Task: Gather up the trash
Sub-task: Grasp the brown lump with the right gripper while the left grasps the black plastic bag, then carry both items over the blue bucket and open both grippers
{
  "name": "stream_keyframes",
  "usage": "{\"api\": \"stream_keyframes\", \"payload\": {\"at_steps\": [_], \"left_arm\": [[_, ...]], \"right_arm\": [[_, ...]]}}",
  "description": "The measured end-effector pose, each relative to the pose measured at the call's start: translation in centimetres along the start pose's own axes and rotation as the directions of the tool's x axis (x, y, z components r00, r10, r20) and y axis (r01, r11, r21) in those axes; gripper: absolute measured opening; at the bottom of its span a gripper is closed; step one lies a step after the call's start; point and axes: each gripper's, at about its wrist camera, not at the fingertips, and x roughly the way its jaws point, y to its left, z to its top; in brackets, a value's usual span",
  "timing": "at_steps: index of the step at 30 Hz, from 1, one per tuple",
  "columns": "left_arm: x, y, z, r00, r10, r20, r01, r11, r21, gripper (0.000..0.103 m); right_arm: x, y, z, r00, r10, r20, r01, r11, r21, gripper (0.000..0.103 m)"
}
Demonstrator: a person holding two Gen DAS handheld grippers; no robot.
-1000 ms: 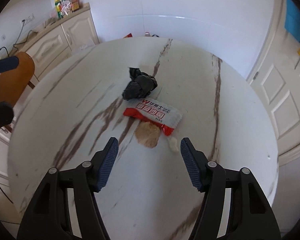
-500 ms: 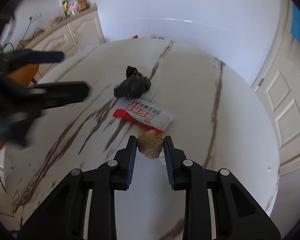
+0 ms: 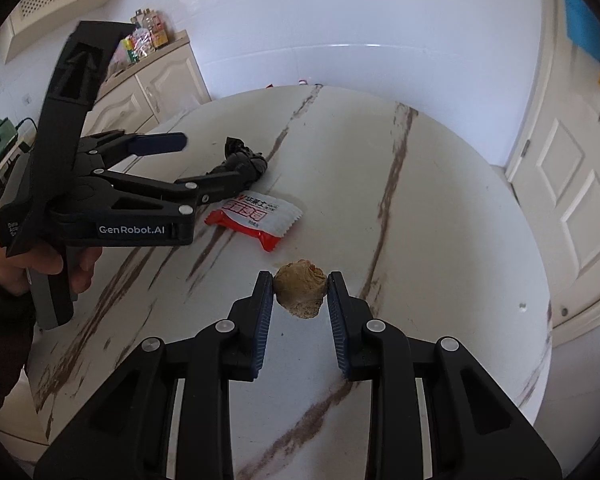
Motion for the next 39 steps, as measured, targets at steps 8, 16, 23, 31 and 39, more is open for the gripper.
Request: {"api": "stream_keyframes", "payload": {"at_steps": [8, 16, 23, 31, 39], "left_arm": [[0.4, 2.0, -0.2, 0.997, -0.07, -0.033, 0.068, 0.995, -0.075, 0.028], [-6.9, 0.1, -0.6, 0.996, -0.063, 0.06, 0.066, 0.996, -0.052, 0.028], [-15.2, -6.7, -2.9, 0.985, -0.119, 0.122, 0.111, 0.991, 0.07, 0.028], [-23.6, -15.3, -6.0, 0.97, -0.184, 0.161, 0.149, 0.967, 0.208, 0.028], [-24.1, -26.8, -7.6, 0.949, -0.302, 0.091, 0.257, 0.906, 0.336, 0.028]], "right_arm": [[-1.0, 0.3, -0.9, 1.0, -0.006, 0.002, 0.006, 1.0, 0.009, 0.026], [-4.9, 1.7, -1.7, 0.998, -0.031, 0.049, 0.03, 0.999, 0.019, 0.026], [-11.0, 2.4, -4.2, 0.992, -0.066, 0.109, 0.062, 0.997, 0.042, 0.026], [-18.9, -0.1, -10.1, 0.977, -0.117, 0.178, 0.096, 0.988, 0.123, 0.026], [-24.2, -6.3, -17.5, 0.96, -0.206, 0.188, 0.152, 0.952, 0.265, 0.026]]}}
